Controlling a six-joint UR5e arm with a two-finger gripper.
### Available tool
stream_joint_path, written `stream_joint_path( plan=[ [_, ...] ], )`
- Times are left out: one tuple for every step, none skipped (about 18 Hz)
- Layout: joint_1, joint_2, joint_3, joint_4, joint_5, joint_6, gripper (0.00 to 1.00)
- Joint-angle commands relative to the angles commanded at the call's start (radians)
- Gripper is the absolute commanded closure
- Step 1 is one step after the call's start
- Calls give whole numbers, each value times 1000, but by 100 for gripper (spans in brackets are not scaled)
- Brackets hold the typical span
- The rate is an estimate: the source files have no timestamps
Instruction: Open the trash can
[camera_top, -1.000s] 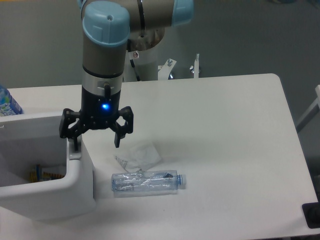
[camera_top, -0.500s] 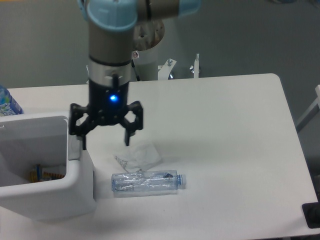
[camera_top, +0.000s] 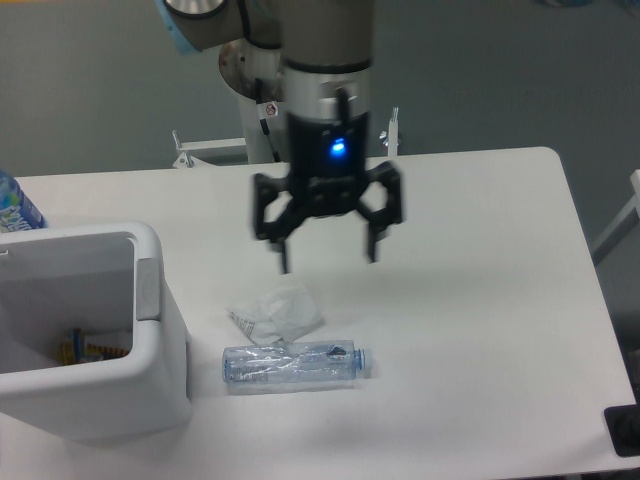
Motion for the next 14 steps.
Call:
stream_joint_path(
  plan=[
    [8,0,0,-2,26,28,0],
    [12,-2,-2,-2,45,48,0],
    [28,-3,-6,-2,55,63,0],
    [49,-6,-12,-2,62,68,0],
    [66,-11,-15,-2,63,71,0],
    [71,-14,-15,-2,63,80,0],
    [72,-14,-15,-2,63,95,0],
    [78,-14,-17,-3,66,120,0],
    [86,-14,-20,-6,74,149,0],
    [87,-14,-24,-9,83,170,0],
    [89,-11,-29,-11,88,184,0],
    [89,-9,-37,-12,88,187,0],
    [91,-8,-41,-14,88,187,0],
    [92,-8,-41,-14,88,187,0]
  ],
)
